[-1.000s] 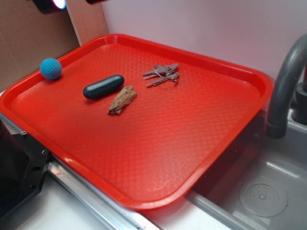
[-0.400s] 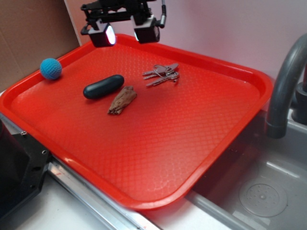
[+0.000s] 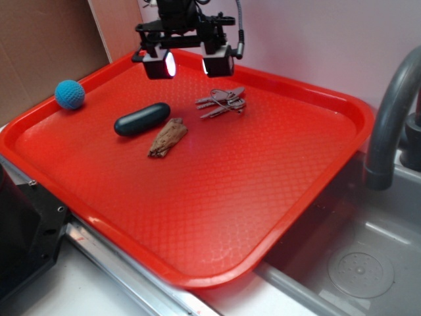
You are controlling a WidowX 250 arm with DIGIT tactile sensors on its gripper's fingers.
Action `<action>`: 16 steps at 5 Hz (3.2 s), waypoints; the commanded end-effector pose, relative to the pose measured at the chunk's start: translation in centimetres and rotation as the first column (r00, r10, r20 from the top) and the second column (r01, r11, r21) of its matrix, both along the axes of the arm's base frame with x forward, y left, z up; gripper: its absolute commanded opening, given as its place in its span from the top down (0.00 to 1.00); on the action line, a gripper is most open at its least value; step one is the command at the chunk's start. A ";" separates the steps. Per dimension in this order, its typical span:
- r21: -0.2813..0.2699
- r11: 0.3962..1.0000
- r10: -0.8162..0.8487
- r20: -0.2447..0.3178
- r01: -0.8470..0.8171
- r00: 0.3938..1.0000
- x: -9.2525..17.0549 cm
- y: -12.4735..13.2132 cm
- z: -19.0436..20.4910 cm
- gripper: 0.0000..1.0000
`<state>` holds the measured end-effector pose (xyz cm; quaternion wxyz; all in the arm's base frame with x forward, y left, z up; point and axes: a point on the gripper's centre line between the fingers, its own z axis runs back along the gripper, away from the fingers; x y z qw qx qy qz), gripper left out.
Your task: Grab the silver keys.
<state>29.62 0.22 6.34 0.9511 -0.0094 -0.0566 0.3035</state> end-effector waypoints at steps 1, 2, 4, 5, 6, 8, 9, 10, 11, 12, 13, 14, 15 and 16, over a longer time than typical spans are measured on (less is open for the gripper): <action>-0.068 0.996 -0.066 -0.004 0.066 0.998 1.4 -1.3 -0.8 0.00; -0.101 0.991 -0.093 -0.012 0.091 0.996 1.1 -1.9 -1.3 0.00; -0.124 0.988 -0.101 -0.040 0.096 0.994 1.6 -2.4 -2.1 0.78; -0.116 0.989 -0.099 -0.053 0.092 0.994 1.9 -2.5 -2.3 1.00; -0.094 0.990 -0.110 -0.059 0.104 0.992 2.0 -2.6 -2.2 1.00; 0.099 0.937 -0.326 -0.103 0.335 0.940 0.0 -2.3 3.4 1.00; 0.160 0.844 -0.511 -0.050 0.512 0.858 -3.2 -1.2 8.3 1.00; 0.158 0.808 -0.560 -0.092 0.568 0.823 -5.9 -0.9 13.4 1.00; 0.097 0.819 -0.554 -0.119 0.565 0.824 -6.7 -0.4 18.4 1.00; 0.054 0.849 -0.511 -0.174 0.526 0.842 -6.5 -0.1 18.7 1.00; 0.058 0.818 -0.563 -0.118 0.572 0.818 -6.9 0.0 18.8 1.00; 0.071 0.824 -0.552 -0.116 0.561 0.826 -6.9 0.1 18.4 1.00; 0.069 0.801 -0.590 -0.080 0.595 0.803 -6.8 -0.1 18.2 1.00; 0.078 0.798 -0.592 -0.085 0.598 0.802 -6.9 -0.2 18.1 1.00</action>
